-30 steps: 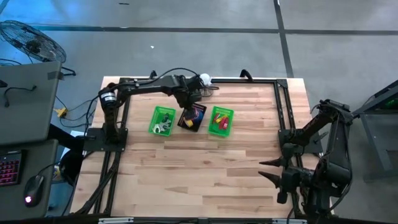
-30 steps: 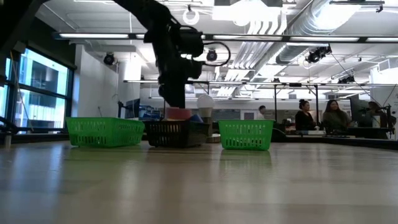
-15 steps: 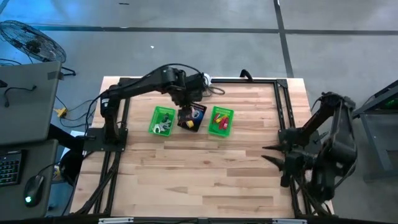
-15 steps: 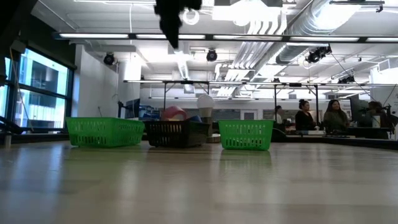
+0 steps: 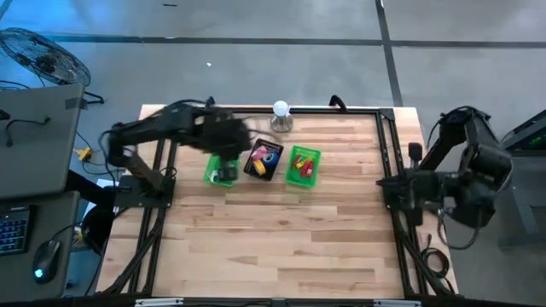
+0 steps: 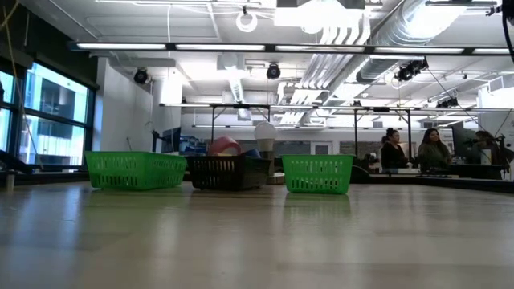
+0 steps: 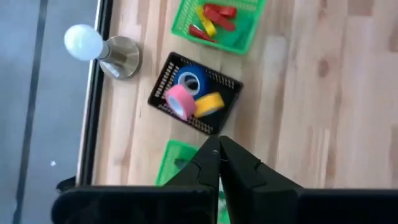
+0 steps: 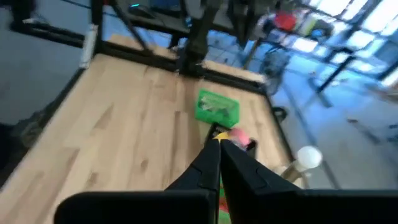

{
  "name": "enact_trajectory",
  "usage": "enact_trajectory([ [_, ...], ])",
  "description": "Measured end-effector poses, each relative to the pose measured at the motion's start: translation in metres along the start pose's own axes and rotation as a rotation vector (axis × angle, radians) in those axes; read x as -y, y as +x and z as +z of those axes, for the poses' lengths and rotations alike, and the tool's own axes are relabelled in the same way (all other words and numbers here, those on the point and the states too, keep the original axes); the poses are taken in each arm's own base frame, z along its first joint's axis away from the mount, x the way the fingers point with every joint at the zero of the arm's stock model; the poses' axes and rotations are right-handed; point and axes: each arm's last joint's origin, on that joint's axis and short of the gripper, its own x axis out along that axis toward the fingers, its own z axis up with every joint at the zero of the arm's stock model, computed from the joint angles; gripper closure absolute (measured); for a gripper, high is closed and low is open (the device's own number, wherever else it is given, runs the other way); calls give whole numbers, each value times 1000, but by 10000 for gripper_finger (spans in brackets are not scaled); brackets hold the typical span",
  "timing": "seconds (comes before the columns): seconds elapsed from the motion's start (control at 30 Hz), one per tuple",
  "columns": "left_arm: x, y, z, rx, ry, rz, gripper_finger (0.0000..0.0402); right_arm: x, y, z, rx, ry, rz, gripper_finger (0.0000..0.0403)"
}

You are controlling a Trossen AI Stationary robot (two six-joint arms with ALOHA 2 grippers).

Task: Pick and place Stapler, Stapler remover, tape
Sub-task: Return to Home Position

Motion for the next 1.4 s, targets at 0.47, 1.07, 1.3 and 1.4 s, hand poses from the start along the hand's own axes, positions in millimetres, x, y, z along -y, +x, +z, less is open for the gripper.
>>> enact_trajectory([
  [0.47, 34, -38, -116, 324, -57, -18, 401, 16, 2, -92, 11, 164, 133, 402],
  [1.07, 60, 66, -216, 737, 17, -428, 401, -26, 44, -194, 220, 352, 356, 403],
  [1.3, 67, 96, -240, 826, 41, -541, 401, -31, 61, -217, 190, 352, 340, 403],
  [1.4, 68, 105, -250, 898, 57, -569, 402, -33, 68, -225, 172, 356, 350, 403],
])
